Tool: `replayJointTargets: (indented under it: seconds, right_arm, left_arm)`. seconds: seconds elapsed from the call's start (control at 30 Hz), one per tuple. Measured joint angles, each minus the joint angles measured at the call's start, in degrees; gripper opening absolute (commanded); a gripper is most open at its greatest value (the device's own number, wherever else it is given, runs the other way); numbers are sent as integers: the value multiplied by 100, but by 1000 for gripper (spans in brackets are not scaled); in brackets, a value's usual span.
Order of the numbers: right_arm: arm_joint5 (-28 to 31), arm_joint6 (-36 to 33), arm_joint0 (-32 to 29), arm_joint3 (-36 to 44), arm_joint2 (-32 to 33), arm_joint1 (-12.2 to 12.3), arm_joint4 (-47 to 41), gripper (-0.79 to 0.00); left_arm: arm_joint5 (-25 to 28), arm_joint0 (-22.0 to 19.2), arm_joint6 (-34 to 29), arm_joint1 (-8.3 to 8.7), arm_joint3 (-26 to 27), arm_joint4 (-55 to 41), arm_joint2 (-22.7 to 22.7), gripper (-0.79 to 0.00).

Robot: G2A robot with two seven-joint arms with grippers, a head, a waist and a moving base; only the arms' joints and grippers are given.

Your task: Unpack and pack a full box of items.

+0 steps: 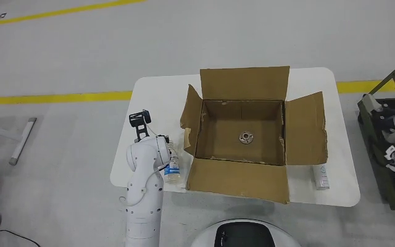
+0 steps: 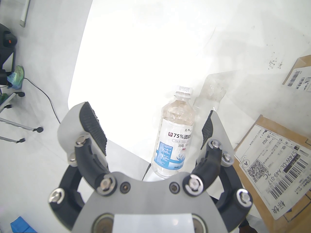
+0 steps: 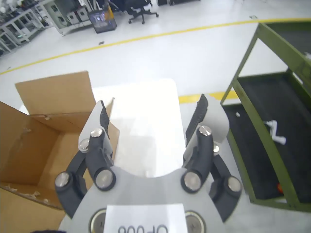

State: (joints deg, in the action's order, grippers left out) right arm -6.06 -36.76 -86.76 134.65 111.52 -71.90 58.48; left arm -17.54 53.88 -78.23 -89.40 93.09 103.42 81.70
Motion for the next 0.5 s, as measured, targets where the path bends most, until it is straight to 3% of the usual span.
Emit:
replayJointTargets:
  seconds: [0.2,0.5]
  right_arm:
    - [295,-628,1048,-61,-1109,74,370,-785]
    - [389,-1081,2128,-1148,-3177,25,1221,-785]
  left_arm:
    - [0,0,0,0,0,0,0,0]
    - [0,0,0,0,0,0,0,0]
